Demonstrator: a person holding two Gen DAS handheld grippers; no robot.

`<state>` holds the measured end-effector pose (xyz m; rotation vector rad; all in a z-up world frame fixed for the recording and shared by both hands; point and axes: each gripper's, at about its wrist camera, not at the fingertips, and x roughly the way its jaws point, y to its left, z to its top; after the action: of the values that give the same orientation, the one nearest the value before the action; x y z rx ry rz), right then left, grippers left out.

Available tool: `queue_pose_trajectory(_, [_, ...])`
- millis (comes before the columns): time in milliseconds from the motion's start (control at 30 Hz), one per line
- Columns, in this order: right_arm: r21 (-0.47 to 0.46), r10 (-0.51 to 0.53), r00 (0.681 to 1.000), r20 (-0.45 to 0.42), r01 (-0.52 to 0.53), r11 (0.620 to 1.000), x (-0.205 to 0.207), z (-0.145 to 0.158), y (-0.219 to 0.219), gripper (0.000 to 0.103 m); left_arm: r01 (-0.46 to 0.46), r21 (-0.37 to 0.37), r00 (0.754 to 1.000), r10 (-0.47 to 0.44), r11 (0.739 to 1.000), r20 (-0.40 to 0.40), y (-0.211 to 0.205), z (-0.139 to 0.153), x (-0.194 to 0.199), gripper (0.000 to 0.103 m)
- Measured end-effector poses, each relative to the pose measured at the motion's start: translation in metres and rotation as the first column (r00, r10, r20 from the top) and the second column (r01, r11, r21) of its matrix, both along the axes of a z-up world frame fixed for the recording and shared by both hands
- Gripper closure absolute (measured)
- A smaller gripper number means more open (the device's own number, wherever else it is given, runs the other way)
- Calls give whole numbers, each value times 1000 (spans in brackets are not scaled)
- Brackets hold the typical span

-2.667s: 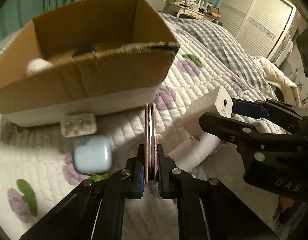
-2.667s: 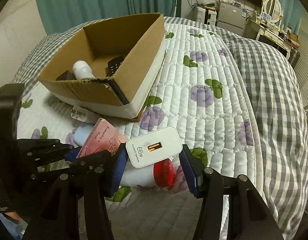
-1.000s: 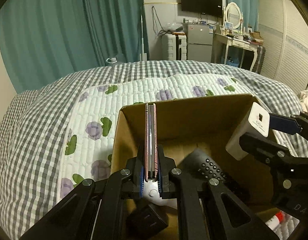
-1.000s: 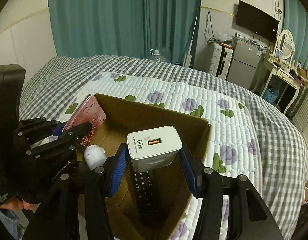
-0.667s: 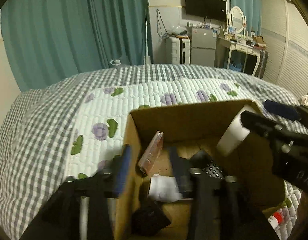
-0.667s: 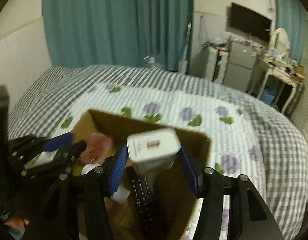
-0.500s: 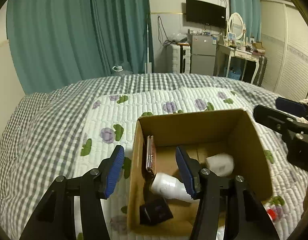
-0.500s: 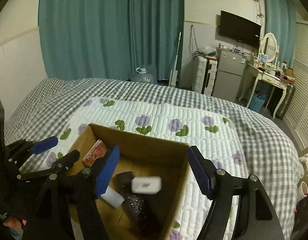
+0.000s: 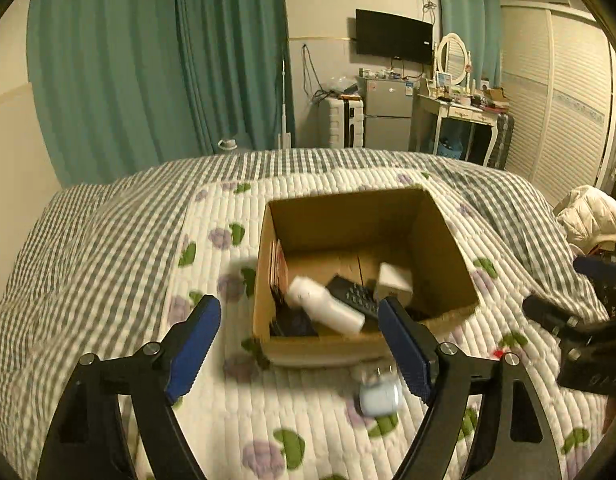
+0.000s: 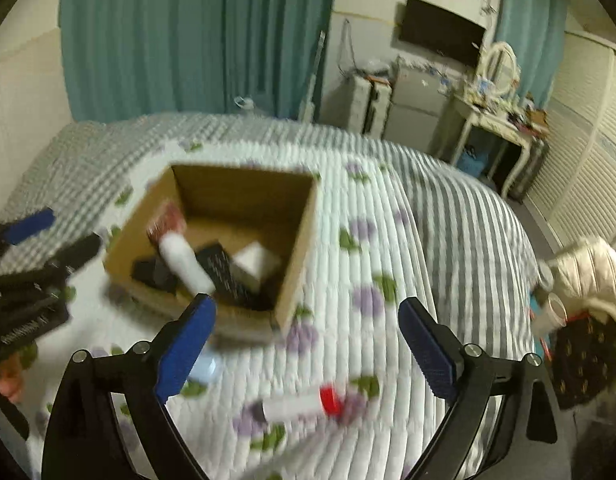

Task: Organize rigid objects
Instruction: 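Grasp the white plug with the left gripper while the right grasps the red-capped bottle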

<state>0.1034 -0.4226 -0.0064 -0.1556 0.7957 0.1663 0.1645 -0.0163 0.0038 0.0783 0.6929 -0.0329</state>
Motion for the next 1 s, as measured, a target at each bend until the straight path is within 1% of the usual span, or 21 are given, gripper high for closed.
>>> queue_pose_trajectory(67, [-20,-12,999,-53,10,1000,-11,-17,-2,10,1,-11,1000,-1,1000,-15,2,-10,-9,16])
queue_pose_trajectory(167, [-31,-20,987,-158,15,999,-18,-49,1,10,-7,-30,999,6,1000,-42,4,-28,-17,16])
queue_pose_trajectory(300, [-36,-70,954,-291,62,997,-19,-94,2,10,-12,-25,997,10,1000,-75,6,-53,-22,16])
queue_pose_trajectory(400, [10,-81,922,-379,92,996,-13,-123,0,10,-21,-38,993,17,999,-114,9,-73,-17,16])
queue_pose_trajectory(467, [24,-93,907,-410,113,993,-7,-136,0,10,-36,-40,990,30,999,-138,11,-84,-13,16])
queue_pose_trajectory(533, [22,-120,901,-417,142,990,0,-146,-1,10,-45,-45,987,37,998,-156,12,-93,-9,16])
queue_pose_trajectory(600, [46,-135,897,-421,170,984,7,-151,-4,11,-46,-53,984,37,998,-172,11,-100,-6,16])
queue_pose_trajectory(667, [60,-146,896,-420,188,980,16,-155,-4,14,-45,-51,983,35,998,-183,8,-106,-3,16])
queue_pose_trajectory(733, [64,-145,899,-413,188,980,23,-159,-1,22,-41,-49,980,31,998,-195,5,-112,1,16])
queue_pose_trajectory(767, [63,-139,900,-413,180,982,27,-162,2,30,-38,-50,979,27,998,-203,3,-115,2,16])
queue_pose_trajectory(800, [64,-129,900,-417,171,983,30,-166,6,39,-36,-50,977,25,998,-211,1,-118,3,16])
queue_pose_trajectory(833, [70,-108,904,-415,150,986,32,-169,10,54,-34,-48,975,23,998,-219,-1,-122,5,16])
queue_pose_trajectory(867, [71,-92,905,-414,133,989,32,-171,13,63,-33,-46,974,22,998,-227,-3,-125,6,16])
queue_pose_trajectory(900, [72,-75,908,-411,114,991,32,-173,16,67,-30,-44,972,19,999,-236,-5,-128,7,16])
queue_pose_trajectory(1000, [75,-37,927,-372,70,995,25,-170,24,67,-22,-36,966,12,999,-257,-12,-137,10,16])
